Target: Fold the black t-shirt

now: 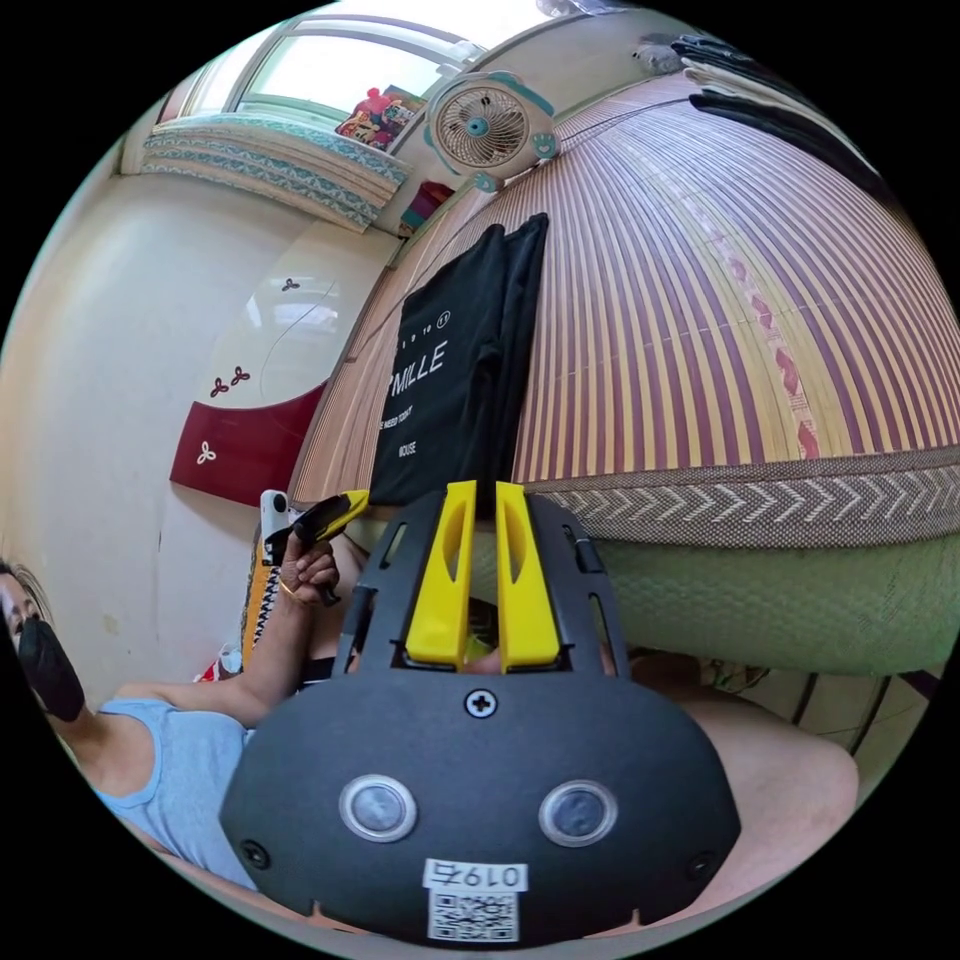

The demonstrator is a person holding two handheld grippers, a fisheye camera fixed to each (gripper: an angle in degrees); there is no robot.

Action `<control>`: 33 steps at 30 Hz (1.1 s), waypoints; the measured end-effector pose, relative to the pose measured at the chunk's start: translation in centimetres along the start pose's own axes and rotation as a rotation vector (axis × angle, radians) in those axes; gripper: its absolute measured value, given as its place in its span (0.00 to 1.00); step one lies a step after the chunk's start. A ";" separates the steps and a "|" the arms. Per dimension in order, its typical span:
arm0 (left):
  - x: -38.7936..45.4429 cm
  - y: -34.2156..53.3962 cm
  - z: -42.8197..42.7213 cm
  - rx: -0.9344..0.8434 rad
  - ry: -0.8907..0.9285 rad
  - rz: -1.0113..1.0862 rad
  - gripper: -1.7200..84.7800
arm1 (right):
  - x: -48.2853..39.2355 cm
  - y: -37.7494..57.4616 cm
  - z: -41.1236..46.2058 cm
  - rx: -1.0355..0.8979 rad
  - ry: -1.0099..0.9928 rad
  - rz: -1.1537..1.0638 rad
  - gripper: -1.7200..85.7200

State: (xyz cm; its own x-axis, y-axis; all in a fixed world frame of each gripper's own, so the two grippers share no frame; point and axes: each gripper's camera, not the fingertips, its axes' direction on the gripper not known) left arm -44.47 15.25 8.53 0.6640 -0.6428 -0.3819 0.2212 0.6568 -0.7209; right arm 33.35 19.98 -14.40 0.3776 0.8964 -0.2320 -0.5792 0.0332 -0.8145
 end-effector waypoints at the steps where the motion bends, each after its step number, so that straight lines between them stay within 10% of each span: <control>1: -0.2 0.0 0.0 -0.002 0.016 -0.007 0.03 | -0.1 0.0 0.1 -0.001 0.005 -0.003 0.03; 33: 7.7 2.0 -1.0 0.119 -0.183 0.252 0.03 | -8.5 2.4 4.5 0.064 0.289 -0.246 0.10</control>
State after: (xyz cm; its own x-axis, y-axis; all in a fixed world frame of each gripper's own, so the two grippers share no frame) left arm -39.64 11.20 3.57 0.8235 -0.3796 -0.4215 0.1082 0.8346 -0.5402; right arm 25.49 14.40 -11.99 0.6939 0.6970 -0.1811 -0.4861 0.2678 -0.8319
